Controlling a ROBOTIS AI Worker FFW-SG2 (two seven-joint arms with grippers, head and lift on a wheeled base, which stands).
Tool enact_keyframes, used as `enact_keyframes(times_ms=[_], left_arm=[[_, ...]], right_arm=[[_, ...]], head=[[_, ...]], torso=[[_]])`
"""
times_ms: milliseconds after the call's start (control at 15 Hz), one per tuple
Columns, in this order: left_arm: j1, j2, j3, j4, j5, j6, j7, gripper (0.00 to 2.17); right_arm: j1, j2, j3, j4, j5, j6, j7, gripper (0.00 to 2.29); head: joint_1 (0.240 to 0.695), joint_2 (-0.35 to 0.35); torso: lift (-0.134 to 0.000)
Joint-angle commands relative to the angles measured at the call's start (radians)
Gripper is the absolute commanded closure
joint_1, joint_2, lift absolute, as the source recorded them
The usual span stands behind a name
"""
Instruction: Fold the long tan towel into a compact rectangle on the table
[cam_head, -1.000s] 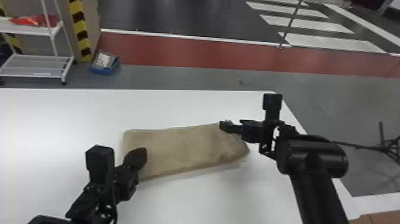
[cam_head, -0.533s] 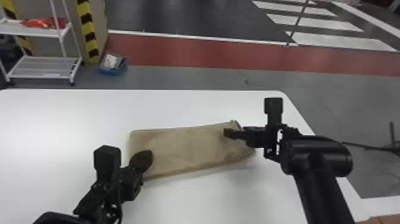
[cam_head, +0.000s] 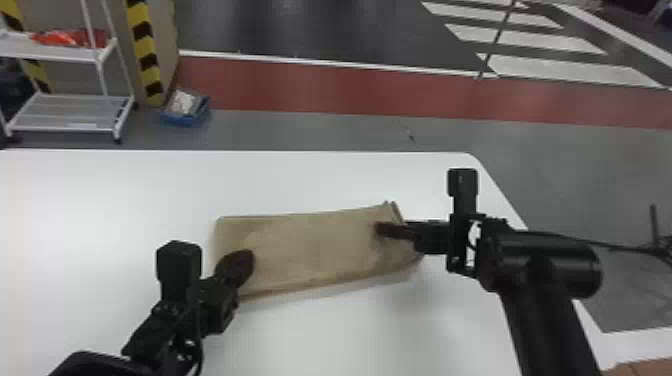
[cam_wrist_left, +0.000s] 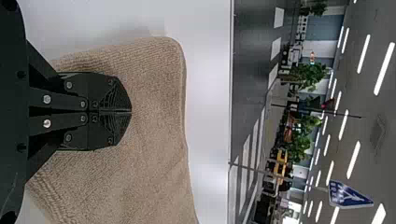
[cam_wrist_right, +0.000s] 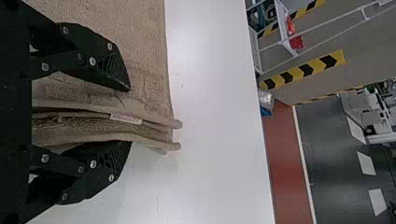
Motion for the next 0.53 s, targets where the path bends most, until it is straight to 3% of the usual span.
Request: enact_keyframes(times_ms=[0, 267, 467], left_arm=[[-0.004, 0.000, -0.002, 0.000, -0.003, 0.000, 0.000, 1.97], [-0.005, -0.002, -0.003, 0.000, 0.000, 0.015, 0.000, 1.97], [-0.010, -0.002, -0.017, -0.002, 0.000, 0.046, 0.001, 1.97]], right_arm=[[0.003, 0.008, 0.005, -0.056, -0.035, 0.060, 0.017, 1.69], [0.036, 0.036, 0.048, -0.332, -0.121, 0.294, 0.016, 1.69], [-0.007, 0.090, 0.094, -0.453, -0.140, 0.475, 0.008, 1.69]], head=[[0.695, -0.191], [0.695, -0.155], [0.695, -0.117]], torso=[[-0.123], [-0.123], [-0.123]])
